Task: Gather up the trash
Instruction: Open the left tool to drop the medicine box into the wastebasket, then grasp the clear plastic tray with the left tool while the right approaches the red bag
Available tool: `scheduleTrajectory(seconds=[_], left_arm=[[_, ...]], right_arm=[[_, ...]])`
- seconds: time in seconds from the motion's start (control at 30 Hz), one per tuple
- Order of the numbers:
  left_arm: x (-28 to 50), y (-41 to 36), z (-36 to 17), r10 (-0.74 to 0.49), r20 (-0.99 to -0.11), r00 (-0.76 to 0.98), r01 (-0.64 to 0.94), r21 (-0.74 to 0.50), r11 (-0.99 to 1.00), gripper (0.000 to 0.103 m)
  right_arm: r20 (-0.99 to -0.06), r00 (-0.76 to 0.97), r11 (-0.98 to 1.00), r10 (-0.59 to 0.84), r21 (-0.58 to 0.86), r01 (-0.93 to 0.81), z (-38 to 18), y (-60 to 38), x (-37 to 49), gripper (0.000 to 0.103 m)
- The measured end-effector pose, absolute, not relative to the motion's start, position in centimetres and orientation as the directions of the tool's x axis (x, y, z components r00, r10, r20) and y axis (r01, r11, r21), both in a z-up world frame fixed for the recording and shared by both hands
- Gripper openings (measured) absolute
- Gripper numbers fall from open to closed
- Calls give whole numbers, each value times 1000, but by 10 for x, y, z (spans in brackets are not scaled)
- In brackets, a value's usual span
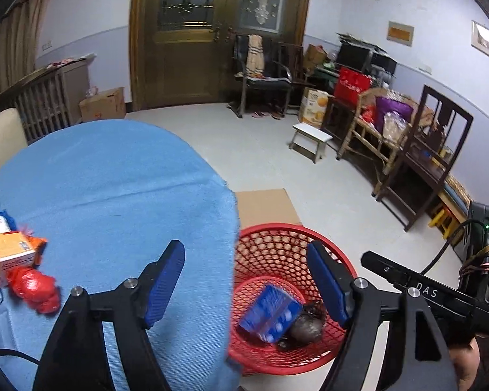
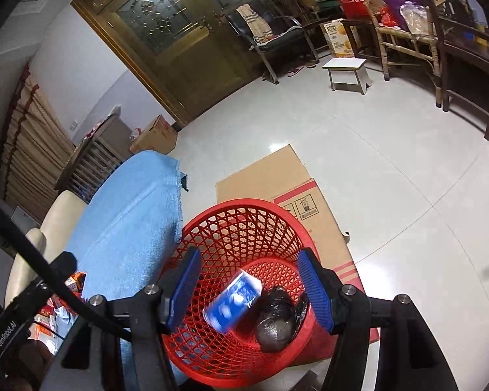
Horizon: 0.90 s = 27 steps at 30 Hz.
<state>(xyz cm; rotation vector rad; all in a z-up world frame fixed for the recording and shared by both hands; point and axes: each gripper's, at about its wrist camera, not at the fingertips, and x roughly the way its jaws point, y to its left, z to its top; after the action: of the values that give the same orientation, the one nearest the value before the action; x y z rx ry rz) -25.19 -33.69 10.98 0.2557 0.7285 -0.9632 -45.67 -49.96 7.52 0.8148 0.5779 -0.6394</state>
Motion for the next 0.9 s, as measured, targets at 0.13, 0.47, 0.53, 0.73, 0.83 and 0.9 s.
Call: scheduleTrajectory(seconds=[0.13,0.47,0.53,0.73,0.83,0.9], left_arm=[[-236,-305,117,-643,-649,407,774,-129,619,78],[-197,-203,115,-544,-635,549,594,-161,788,79],[-188,-176,112,-508,-639,578,540,-169,825,79],[-166,-106,99,-375,-644,667,361,-162,919,80],[-153,-81,88,-307,-656,690,279,-150,948,81],[-146,-69,79,-278,-668,690,237,-155,959,82]], right_arm=[[-682,674,537,-284,469,701,79,-492,-449,65],[-688,694,628,-214,447,637,83,-453,-407,66],[-687,700,652,-197,441,617,85,-442,-395,66],[-695,705,711,-142,424,562,86,-409,-364,66],[-704,701,743,-112,409,529,85,-390,-351,66],[-710,699,766,-85,402,502,84,-378,-342,66]])
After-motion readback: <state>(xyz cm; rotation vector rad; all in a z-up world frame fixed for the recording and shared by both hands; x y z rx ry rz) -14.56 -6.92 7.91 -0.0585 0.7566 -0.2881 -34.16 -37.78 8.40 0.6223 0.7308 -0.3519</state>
